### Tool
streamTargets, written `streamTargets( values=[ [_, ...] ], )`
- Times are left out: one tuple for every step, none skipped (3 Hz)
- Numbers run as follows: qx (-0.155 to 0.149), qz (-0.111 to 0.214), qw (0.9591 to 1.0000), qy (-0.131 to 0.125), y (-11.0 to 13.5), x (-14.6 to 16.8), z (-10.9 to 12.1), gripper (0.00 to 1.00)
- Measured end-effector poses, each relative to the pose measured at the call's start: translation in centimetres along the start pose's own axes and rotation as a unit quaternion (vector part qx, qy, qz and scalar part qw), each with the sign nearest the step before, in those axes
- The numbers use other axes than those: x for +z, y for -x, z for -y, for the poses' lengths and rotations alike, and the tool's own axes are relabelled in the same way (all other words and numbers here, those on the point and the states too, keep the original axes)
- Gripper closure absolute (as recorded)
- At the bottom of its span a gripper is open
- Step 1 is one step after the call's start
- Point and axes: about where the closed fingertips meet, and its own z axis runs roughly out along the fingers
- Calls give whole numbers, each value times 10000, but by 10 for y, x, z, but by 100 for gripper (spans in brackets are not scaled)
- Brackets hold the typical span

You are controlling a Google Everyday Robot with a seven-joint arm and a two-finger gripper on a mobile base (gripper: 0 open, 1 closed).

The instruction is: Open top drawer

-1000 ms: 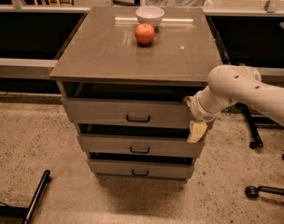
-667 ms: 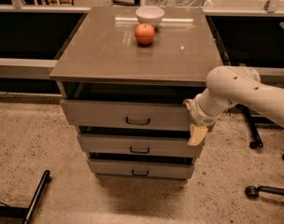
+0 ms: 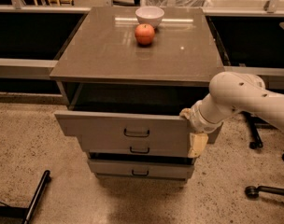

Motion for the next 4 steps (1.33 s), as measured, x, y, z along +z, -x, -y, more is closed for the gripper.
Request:
streamTargets(
  values=[
    [23,31,10000,0,0,0,-2,0],
    [24,30,10000,2,0,0,-2,0],
    [114,-47,9998,169,0,4,-1,0],
    [208,-319,9979,533,0,9,-11,14]
  ],
)
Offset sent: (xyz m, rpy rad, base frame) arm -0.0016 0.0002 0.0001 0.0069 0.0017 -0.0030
